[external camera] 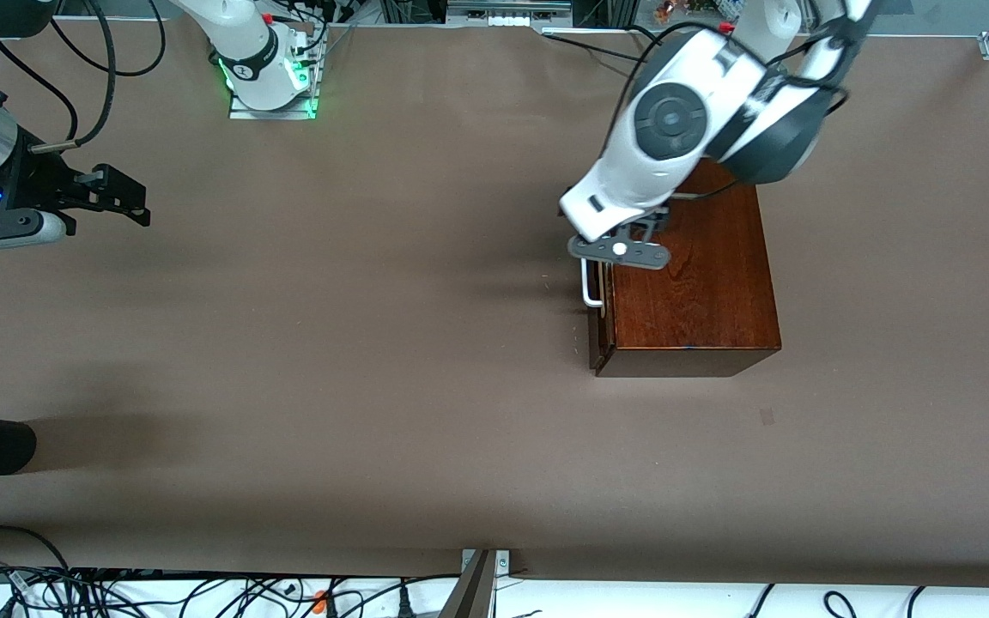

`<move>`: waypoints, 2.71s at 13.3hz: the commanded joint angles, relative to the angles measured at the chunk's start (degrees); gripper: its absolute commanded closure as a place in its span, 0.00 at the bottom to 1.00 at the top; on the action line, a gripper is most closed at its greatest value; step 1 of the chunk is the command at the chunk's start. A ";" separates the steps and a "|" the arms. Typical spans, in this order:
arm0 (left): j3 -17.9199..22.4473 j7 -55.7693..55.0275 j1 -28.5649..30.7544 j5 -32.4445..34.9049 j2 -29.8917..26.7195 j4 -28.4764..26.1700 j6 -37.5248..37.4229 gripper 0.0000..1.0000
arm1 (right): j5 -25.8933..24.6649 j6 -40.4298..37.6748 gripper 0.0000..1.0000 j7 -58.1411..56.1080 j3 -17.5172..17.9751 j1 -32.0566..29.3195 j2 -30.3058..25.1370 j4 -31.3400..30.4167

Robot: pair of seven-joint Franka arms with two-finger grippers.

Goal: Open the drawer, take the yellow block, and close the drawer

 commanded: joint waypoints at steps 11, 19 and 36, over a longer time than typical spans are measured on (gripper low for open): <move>0.08 -10.46 -7.44 17.90 11.18 0.65 7.58 0.00 | -0.04 -0.76 0.00 -0.25 0.13 -0.32 0.00 0.33; 0.08 -10.46 -9.63 17.90 11.63 -2.34 7.58 0.00 | 0.05 -1.11 0.00 -0.25 0.13 -0.41 0.00 0.33; -0.01 -11.78 -12.71 10.70 15.67 6.09 16.90 0.00 | 0.05 -1.11 0.00 -0.25 -0.31 -0.41 0.00 0.33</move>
